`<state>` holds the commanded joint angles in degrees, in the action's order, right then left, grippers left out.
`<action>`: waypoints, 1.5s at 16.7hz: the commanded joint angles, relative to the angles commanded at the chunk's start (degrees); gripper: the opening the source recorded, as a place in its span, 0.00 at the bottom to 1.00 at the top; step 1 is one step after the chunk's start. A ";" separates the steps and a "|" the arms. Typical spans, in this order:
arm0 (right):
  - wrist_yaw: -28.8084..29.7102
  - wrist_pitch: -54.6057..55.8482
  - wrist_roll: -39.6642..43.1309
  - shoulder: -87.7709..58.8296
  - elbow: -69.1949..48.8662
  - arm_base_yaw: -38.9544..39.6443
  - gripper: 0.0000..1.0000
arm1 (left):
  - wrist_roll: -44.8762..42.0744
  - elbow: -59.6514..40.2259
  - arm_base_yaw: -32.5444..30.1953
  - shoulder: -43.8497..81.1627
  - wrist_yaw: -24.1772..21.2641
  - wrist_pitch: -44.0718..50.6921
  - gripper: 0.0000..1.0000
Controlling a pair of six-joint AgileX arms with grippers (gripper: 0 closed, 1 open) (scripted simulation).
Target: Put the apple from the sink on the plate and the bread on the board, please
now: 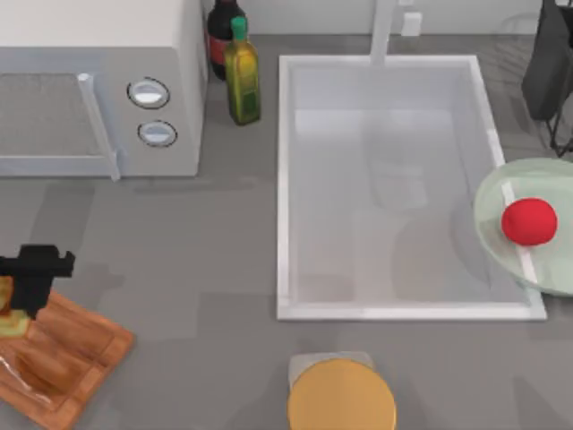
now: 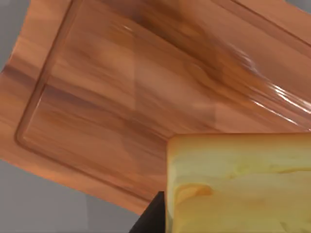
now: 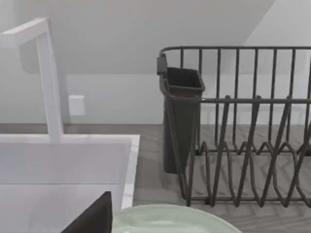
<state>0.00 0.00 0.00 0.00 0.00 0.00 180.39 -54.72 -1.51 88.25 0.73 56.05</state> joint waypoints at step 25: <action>0.00 0.00 0.00 0.00 0.00 0.00 1.00 | 0.15 6.10 -0.10 4.10 0.05 -10.15 0.60</action>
<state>0.00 0.00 0.00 0.00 0.00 0.00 180.54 -48.62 -1.61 92.36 0.78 45.89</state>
